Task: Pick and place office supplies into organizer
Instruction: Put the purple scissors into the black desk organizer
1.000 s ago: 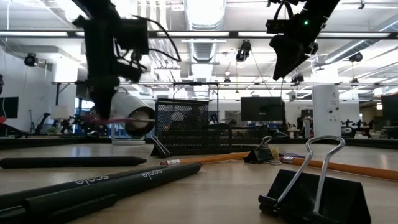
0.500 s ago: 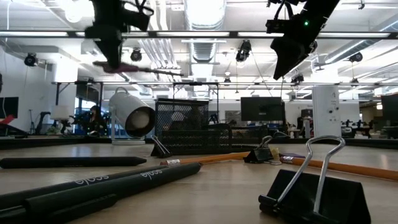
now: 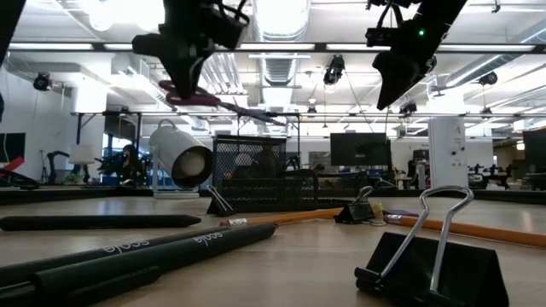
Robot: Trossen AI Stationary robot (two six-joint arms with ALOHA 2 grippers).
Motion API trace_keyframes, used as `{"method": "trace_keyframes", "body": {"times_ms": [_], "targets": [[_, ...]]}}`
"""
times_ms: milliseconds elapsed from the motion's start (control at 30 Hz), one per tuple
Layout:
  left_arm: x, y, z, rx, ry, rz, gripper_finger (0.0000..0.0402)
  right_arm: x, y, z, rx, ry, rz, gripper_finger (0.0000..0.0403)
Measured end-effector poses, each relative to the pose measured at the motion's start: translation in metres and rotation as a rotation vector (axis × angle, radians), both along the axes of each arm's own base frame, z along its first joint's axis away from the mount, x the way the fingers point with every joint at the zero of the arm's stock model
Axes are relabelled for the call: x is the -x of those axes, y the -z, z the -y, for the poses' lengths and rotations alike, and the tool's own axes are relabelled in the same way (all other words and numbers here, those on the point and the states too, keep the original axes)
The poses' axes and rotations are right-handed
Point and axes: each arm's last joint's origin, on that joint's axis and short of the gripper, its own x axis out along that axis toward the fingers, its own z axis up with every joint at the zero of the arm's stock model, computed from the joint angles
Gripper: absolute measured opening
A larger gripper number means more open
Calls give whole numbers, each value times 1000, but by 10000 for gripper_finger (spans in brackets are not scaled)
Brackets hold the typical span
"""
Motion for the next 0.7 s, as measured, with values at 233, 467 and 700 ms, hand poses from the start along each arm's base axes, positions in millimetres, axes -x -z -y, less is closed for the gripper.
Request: {"method": "trace_keyframes", "body": {"times_ms": [233,467,700], "targets": [[7,7,0,-6,-20,-16,40,0,0,0,-4,2,3,221],[22,3,0,27,-41,-4,40,0,0,0,-5,4,7,221],[25,24,3,50,31,-136,40,-1,0,0,-5,5,13,221]]}}
